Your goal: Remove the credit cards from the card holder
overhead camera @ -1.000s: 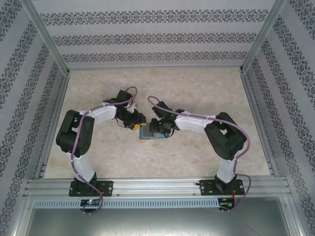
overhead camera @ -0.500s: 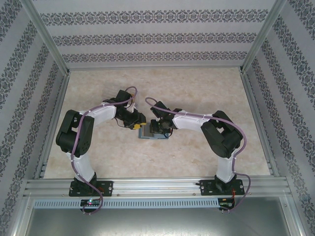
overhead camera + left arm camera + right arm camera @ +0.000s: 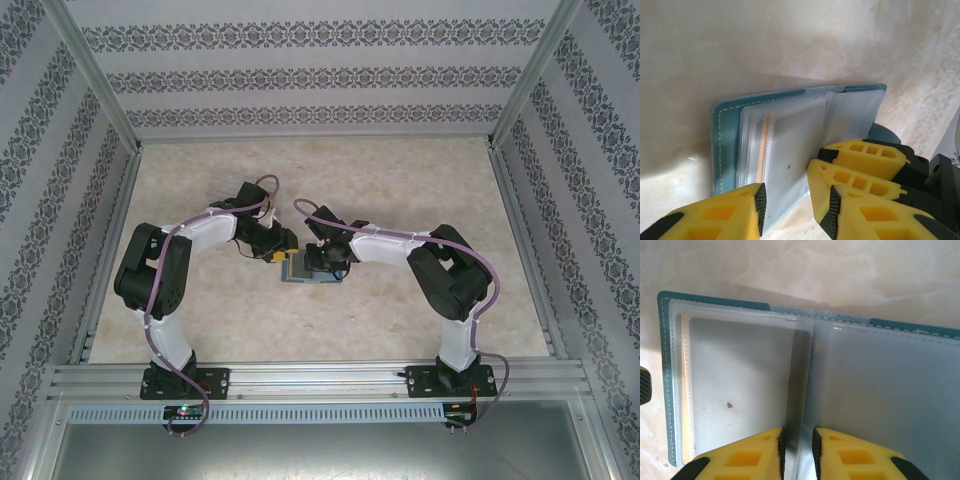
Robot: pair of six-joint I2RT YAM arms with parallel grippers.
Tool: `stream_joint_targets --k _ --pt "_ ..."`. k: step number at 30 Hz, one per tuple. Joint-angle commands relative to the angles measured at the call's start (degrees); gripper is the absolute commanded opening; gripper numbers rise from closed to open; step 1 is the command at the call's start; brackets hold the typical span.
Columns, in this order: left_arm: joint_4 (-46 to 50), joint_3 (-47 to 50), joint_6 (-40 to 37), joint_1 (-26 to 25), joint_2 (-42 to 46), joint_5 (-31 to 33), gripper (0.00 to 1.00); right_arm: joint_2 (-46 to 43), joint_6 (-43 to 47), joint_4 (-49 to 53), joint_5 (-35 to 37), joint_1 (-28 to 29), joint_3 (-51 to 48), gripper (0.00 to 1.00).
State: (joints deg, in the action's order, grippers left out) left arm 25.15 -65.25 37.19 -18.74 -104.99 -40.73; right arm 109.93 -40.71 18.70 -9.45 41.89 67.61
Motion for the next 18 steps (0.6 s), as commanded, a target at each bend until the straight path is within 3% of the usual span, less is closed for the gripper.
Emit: stream_joint_targets --k 1,12,18 --pt "2.59 -1.12 -1.85 -0.62 -1.36 0.18 0.4 3.22 0.21 3.37 3.9 0.09 -1.48 0.25" --pt "1.13 -0.84 -1.88 -1.65 -3.15 -1.74 0.37 2.76 -0.51 2.31 3.5 -0.13 -2.57 0.24" --pt "3.35 -1.32 -2.43 -2.09 -3.73 3.5 0.37 2.44 -0.69 2.0 3.54 -0.17 -3.09 0.24"
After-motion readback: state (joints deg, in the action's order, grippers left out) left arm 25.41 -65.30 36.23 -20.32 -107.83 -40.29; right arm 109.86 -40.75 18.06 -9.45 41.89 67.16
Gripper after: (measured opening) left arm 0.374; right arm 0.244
